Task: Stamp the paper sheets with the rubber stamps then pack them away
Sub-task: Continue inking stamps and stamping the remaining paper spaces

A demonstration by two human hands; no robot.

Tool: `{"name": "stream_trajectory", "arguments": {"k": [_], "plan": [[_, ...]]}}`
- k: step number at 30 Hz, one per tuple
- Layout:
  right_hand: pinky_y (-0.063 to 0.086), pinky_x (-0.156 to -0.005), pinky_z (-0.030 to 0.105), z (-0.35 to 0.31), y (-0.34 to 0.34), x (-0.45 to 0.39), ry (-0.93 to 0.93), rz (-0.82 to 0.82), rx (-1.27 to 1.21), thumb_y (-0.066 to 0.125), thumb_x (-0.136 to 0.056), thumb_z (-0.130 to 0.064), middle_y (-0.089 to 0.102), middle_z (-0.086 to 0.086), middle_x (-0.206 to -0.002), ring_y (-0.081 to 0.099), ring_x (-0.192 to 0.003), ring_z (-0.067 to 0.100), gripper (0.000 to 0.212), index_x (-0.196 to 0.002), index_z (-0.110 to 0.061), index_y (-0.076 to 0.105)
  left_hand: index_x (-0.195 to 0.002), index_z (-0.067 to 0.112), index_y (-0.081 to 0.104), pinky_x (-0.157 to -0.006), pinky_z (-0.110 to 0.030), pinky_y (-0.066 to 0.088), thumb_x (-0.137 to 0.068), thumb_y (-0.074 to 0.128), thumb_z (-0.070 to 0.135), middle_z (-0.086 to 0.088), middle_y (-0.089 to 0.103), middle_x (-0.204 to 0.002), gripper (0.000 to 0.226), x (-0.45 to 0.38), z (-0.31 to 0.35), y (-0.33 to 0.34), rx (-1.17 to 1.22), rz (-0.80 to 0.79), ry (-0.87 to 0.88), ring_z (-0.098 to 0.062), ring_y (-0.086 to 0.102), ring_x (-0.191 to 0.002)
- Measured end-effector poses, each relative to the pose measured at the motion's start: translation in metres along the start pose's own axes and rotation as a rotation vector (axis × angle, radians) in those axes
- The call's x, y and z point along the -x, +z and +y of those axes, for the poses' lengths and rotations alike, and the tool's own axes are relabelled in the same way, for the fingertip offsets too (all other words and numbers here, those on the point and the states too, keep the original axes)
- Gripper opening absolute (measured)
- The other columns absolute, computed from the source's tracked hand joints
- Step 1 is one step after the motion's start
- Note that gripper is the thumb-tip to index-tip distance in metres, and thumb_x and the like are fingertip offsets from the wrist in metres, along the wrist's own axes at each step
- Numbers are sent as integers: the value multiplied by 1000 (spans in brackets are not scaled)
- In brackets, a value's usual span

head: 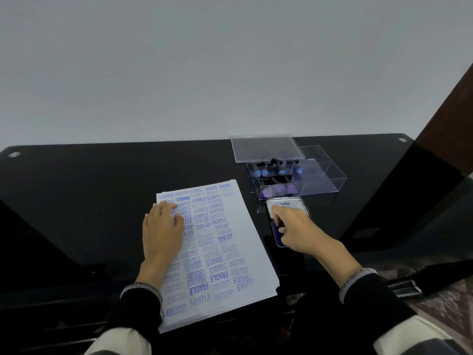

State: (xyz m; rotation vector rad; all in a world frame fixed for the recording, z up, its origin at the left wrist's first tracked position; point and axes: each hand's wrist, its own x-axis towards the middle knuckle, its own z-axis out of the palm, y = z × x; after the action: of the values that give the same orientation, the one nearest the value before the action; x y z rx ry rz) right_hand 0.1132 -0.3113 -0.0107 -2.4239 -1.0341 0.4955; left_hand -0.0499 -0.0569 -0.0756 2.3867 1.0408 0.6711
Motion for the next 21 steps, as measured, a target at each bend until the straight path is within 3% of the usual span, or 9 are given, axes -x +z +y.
{"name": "stream_trajectory", "arguments": {"k": [3,6,10,12,15,21], "plan": [[56,-77,45,-2,0,0,-6,5,-6,51,-65,16,50,4,-85,53,-74,19,32,-79,-12,42,-126,16,54,-119,-45,20,-96,49,22,-2,49,-138,31,0,0,1,-10,-3,-2,-21,40,-134],[56,-77,46,-2,1,1,-1,6,-3,50,-65,15,50,1,-83,49,-69,10,33,-78,-15,42,-126,15,55,-118,-45,21,-96,48,22,-2,50,-138,31,1,0,1,-11,6,3,-22,40,-134],[51,-64,30,-3,-4,2,42,14,65,52,-77,9,49,-5,-83,48,-67,5,26,-85,-14,46,-122,17,56,-116,-45,25,-95,49,23,0,53,-132,28,0,0,2,-22,25,12,-19,45,-129],[48,-64,29,-9,-7,1,46,79,97,53,-85,2,52,-2,-85,51,-72,9,17,-90,-13,47,-120,17,56,-115,-45,27,-95,50,25,0,54,-130,27,-1,1,2,-35,36,14,-18,46,-126],[46,-64,26,-27,-6,-5,-14,233,-52,51,-93,-7,57,5,-89,54,-78,15,8,-97,-11,45,-119,18,55,-114,-45,29,-95,50,27,2,54,-127,26,-1,1,3,-42,41,12,-18,47,-125],[36,-52,16,-65,19,-40,-101,267,-360,46,-98,-16,55,3,-83,49,-67,10,7,-101,-11,42,-119,20,55,-114,-44,30,-95,49,30,3,53,-128,27,-1,2,3,-53,34,-2,-16,46,-124]]}}
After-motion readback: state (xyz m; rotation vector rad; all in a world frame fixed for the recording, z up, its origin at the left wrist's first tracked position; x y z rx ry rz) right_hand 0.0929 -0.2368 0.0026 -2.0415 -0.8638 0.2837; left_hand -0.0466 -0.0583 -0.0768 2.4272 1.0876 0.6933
